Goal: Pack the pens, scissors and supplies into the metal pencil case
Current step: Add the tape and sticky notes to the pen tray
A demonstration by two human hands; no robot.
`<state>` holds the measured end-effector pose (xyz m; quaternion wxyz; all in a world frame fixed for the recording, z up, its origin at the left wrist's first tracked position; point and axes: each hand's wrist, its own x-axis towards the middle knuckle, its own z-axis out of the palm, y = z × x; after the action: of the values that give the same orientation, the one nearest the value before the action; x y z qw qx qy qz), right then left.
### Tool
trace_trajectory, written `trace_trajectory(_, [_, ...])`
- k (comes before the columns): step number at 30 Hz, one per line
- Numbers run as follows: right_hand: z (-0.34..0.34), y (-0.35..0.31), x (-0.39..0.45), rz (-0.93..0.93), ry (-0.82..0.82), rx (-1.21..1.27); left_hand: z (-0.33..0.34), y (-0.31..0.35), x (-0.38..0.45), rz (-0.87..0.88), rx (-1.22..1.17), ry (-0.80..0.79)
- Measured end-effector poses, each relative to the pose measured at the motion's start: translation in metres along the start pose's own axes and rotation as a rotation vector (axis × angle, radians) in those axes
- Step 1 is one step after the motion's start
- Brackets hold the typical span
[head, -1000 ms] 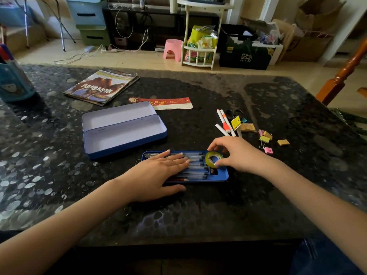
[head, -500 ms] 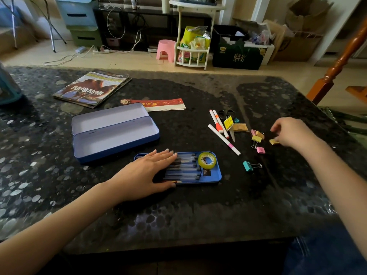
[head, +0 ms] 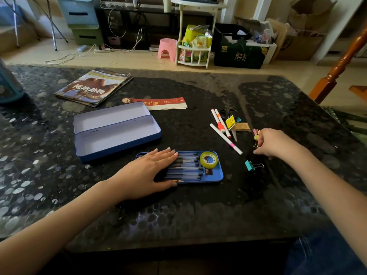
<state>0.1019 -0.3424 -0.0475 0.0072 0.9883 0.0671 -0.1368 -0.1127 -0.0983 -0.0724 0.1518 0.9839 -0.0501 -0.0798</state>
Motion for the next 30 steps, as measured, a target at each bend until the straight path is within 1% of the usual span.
trace_trajectory(5, [0.007, 0.001, 0.006, 0.018, 0.050, 0.009, -0.002, 0.002, 0.000, 0.009, 0.009, 0.000])
trace_trajectory(8, [0.010, 0.000, 0.006, -0.009, 0.048, 0.016, -0.002, 0.002, -0.001, 0.012, 0.027, 0.013])
trace_trajectory(11, [0.005, -0.004, -0.004, -0.077, 0.068, 0.019, 0.005, 0.002, -0.001, 0.103, 0.176, 0.053])
trace_trajectory(12, [0.001, -0.007, -0.010, -0.130, 0.076, 0.055, 0.007, 0.005, 0.000, 0.137, 0.230, 0.056])
trace_trajectory(14, [-0.006, -0.016, -0.026, -0.357, 0.083, 0.189, 0.012, 0.013, 0.001, 0.188, 0.274, 0.047])
trace_trajectory(16, [-0.011, -0.033, -0.051, -0.621, -0.003, 0.341, 0.017, 0.020, 0.002, 0.225, 0.283, 0.035])
trace_trajectory(17, [-0.009, -0.041, -0.061, -0.717, -0.059, 0.376, 0.019, 0.020, 0.002, 0.230, 0.285, 0.032])
trace_trajectory(19, [0.003, -0.052, -0.068, -0.818, -0.091, 0.358, 0.021, 0.018, 0.002, 0.213, 0.275, 0.025])
trace_trajectory(21, [0.015, -0.056, -0.065, -0.839, -0.060, 0.327, 0.022, 0.016, 0.002, 0.203, 0.268, 0.022])
trace_trajectory(25, [0.022, -0.054, -0.058, -0.800, -0.043, 0.292, 0.023, 0.016, 0.003, 0.207, 0.254, 0.005])
trace_trajectory(30, [0.028, -0.055, -0.055, -0.803, 0.027, 0.276, 0.023, 0.015, 0.004, 0.214, 0.254, 0.015])
